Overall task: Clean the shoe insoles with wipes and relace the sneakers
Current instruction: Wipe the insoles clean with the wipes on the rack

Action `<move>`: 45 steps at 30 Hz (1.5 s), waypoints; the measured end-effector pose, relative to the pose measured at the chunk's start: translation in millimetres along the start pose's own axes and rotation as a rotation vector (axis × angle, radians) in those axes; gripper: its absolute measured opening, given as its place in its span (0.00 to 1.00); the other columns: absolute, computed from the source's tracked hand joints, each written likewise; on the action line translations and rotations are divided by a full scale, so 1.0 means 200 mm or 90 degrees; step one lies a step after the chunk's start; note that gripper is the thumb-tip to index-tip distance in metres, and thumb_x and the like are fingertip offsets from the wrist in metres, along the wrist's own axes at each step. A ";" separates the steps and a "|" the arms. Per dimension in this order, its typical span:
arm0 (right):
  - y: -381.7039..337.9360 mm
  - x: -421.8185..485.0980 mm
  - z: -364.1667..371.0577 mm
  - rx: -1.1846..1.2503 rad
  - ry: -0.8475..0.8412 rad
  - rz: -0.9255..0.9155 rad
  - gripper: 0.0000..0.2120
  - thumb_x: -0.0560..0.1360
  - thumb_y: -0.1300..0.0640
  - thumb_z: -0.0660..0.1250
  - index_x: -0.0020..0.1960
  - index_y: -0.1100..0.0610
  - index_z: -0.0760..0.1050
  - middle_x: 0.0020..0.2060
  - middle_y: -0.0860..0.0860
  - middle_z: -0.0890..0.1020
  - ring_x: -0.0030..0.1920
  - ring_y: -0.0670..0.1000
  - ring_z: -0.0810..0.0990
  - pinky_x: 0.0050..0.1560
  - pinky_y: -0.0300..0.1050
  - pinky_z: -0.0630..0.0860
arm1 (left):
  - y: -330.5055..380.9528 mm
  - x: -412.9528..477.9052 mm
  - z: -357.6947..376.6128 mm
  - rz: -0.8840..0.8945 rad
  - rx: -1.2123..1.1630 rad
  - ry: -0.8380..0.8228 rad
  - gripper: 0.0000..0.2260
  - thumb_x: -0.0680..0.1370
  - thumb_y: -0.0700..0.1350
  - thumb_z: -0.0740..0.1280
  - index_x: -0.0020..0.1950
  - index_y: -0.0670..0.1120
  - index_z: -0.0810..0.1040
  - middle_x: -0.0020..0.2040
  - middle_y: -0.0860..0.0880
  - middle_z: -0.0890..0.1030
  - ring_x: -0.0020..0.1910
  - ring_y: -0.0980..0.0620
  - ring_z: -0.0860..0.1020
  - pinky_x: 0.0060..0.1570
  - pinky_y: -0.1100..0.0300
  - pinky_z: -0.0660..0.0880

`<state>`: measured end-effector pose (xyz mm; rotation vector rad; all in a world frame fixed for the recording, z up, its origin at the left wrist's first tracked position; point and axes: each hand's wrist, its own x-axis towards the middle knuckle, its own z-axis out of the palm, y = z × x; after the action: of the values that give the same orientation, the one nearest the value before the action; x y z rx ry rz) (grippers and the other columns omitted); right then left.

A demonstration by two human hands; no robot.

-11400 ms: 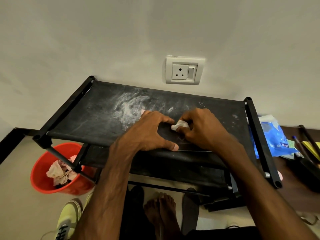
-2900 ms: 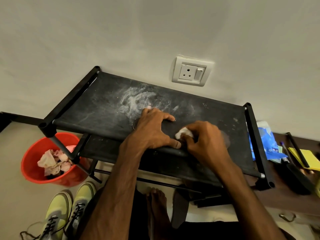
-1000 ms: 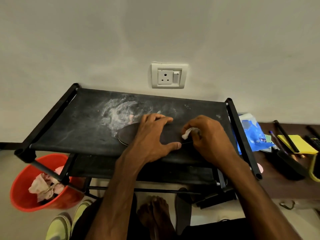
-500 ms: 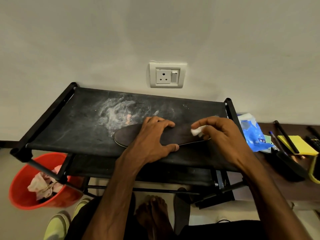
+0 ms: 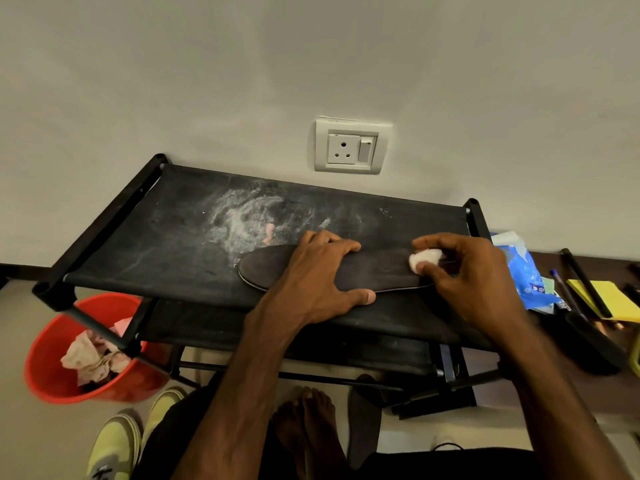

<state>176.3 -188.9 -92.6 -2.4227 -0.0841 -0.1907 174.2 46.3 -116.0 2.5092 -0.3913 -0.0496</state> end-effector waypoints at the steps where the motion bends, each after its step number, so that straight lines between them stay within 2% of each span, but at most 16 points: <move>1: 0.01 0.00 0.00 -0.022 -0.013 0.011 0.12 0.74 0.61 0.76 0.56 0.50 0.85 0.49 0.45 0.85 0.42 0.38 0.80 0.43 0.24 0.70 | 0.00 0.00 0.00 -0.003 0.000 -0.003 0.36 0.70 0.64 0.74 0.75 0.54 0.70 0.67 0.53 0.70 0.68 0.52 0.62 0.71 0.56 0.63; 5: -0.01 0.00 0.01 -0.085 -0.027 0.031 0.08 0.76 0.61 0.74 0.53 0.52 0.86 0.45 0.49 0.85 0.40 0.41 0.78 0.44 0.31 0.71 | -0.01 0.00 0.01 -0.013 -0.008 -0.001 0.36 0.70 0.63 0.75 0.75 0.55 0.70 0.66 0.53 0.70 0.67 0.52 0.62 0.70 0.54 0.63; 10: -0.09 -0.03 0.09 -0.187 -0.037 -0.027 0.07 0.76 0.62 0.71 0.47 0.52 0.86 0.45 0.54 0.84 0.46 0.56 0.83 0.49 0.46 0.78 | 0.00 0.01 0.03 -0.021 -0.003 0.019 0.35 0.68 0.63 0.76 0.73 0.56 0.72 0.64 0.53 0.70 0.65 0.51 0.62 0.69 0.53 0.64; 16: -0.21 -0.06 0.30 -0.169 -0.091 -0.170 0.06 0.74 0.64 0.71 0.45 0.57 0.86 0.42 0.54 0.84 0.40 0.54 0.82 0.41 0.45 0.77 | 0.00 0.03 0.02 -0.024 0.006 0.012 0.31 0.68 0.58 0.74 0.70 0.57 0.74 0.63 0.51 0.73 0.64 0.47 0.65 0.66 0.51 0.67; 18: -0.20 -0.06 0.27 -0.106 -0.080 -0.153 0.06 0.73 0.65 0.71 0.41 0.57 0.86 0.36 0.53 0.84 0.36 0.52 0.82 0.38 0.42 0.75 | 0.00 0.02 0.03 -0.027 -0.009 0.011 0.32 0.67 0.60 0.75 0.70 0.57 0.74 0.63 0.52 0.72 0.64 0.49 0.64 0.66 0.51 0.66; 20: -0.17 -0.04 0.20 -0.086 -0.050 -0.086 0.07 0.73 0.63 0.72 0.43 0.53 0.87 0.38 0.50 0.86 0.38 0.49 0.83 0.41 0.39 0.77 | 0.00 0.02 0.03 -0.031 -0.014 0.014 0.33 0.68 0.62 0.77 0.71 0.57 0.74 0.63 0.53 0.71 0.64 0.51 0.63 0.66 0.54 0.65; 24: -0.05 0.02 0.10 -0.152 0.014 0.024 0.09 0.72 0.61 0.72 0.47 0.51 0.87 0.43 0.51 0.87 0.44 0.53 0.85 0.49 0.47 0.82 | 0.00 0.01 0.03 -0.037 -0.021 0.030 0.32 0.67 0.62 0.77 0.70 0.57 0.75 0.64 0.53 0.71 0.64 0.52 0.64 0.66 0.56 0.65; 27: -0.09 0.00 0.15 -0.182 -0.010 -0.022 0.06 0.71 0.59 0.69 0.43 0.53 0.85 0.39 0.53 0.85 0.39 0.55 0.84 0.43 0.51 0.82 | 0.01 0.01 0.03 -0.045 -0.013 0.034 0.33 0.67 0.61 0.78 0.70 0.57 0.76 0.64 0.52 0.72 0.64 0.51 0.64 0.66 0.54 0.66; 30: -0.19 -0.04 0.25 -0.135 -0.076 -0.115 0.06 0.72 0.59 0.69 0.40 0.54 0.85 0.34 0.49 0.84 0.33 0.47 0.80 0.35 0.42 0.76 | 0.01 0.02 0.03 -0.045 0.001 0.030 0.30 0.67 0.57 0.77 0.69 0.57 0.76 0.63 0.51 0.73 0.64 0.48 0.65 0.66 0.52 0.67; 31: -0.22 -0.05 0.27 -0.119 -0.091 -0.136 0.07 0.72 0.60 0.70 0.41 0.53 0.86 0.35 0.48 0.85 0.33 0.44 0.79 0.33 0.35 0.74 | 0.02 0.02 0.03 -0.041 0.005 0.031 0.28 0.68 0.55 0.76 0.68 0.58 0.77 0.62 0.51 0.73 0.64 0.48 0.66 0.66 0.51 0.67; 34: -0.21 -0.02 0.27 -0.088 -0.088 -0.133 0.09 0.72 0.62 0.72 0.46 0.50 0.88 0.40 0.46 0.87 0.36 0.41 0.80 0.37 0.27 0.74 | 0.01 0.02 0.03 -0.038 -0.004 0.021 0.28 0.69 0.55 0.75 0.68 0.58 0.76 0.62 0.51 0.73 0.64 0.47 0.65 0.65 0.51 0.67; 36: -0.16 0.02 0.24 -0.097 -0.046 -0.092 0.08 0.72 0.60 0.73 0.46 0.49 0.87 0.41 0.46 0.87 0.38 0.43 0.83 0.42 0.40 0.82 | 0.01 0.02 0.03 -0.041 -0.013 0.008 0.31 0.69 0.59 0.77 0.70 0.57 0.75 0.63 0.52 0.71 0.65 0.49 0.63 0.66 0.53 0.66; 38: -0.11 0.08 0.20 -0.110 0.007 -0.018 0.06 0.72 0.58 0.72 0.45 0.49 0.87 0.40 0.46 0.87 0.39 0.47 0.84 0.44 0.50 0.84 | 0.01 0.01 0.03 -0.041 -0.017 0.009 0.33 0.69 0.61 0.77 0.71 0.56 0.74 0.64 0.52 0.71 0.66 0.51 0.63 0.67 0.54 0.64; 41: -0.12 0.10 0.21 -0.122 0.019 0.001 0.06 0.71 0.60 0.71 0.43 0.51 0.86 0.39 0.48 0.87 0.40 0.50 0.85 0.44 0.52 0.84 | 0.01 0.02 0.03 -0.051 -0.013 0.013 0.33 0.68 0.62 0.77 0.71 0.56 0.74 0.63 0.53 0.71 0.65 0.51 0.63 0.67 0.55 0.64; 43: -0.19 0.06 0.27 -0.106 -0.053 -0.065 0.08 0.70 0.61 0.70 0.44 0.52 0.86 0.38 0.50 0.87 0.38 0.51 0.84 0.41 0.50 0.83 | 0.00 0.03 0.03 -0.045 -0.009 0.010 0.32 0.66 0.58 0.77 0.69 0.56 0.75 0.61 0.53 0.73 0.63 0.51 0.65 0.66 0.55 0.66; 45: -0.25 0.01 0.32 -0.079 -0.132 -0.115 0.08 0.70 0.60 0.70 0.45 0.53 0.87 0.37 0.52 0.86 0.36 0.51 0.84 0.39 0.49 0.81 | 0.00 0.03 0.03 -0.043 -0.015 0.015 0.31 0.66 0.50 0.75 0.69 0.54 0.75 0.60 0.51 0.75 0.63 0.49 0.67 0.64 0.55 0.68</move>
<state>179.9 -109.2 -106.6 -2.5512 -0.3967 -0.0267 179.0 40.6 -120.2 2.4973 -0.2949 -0.0507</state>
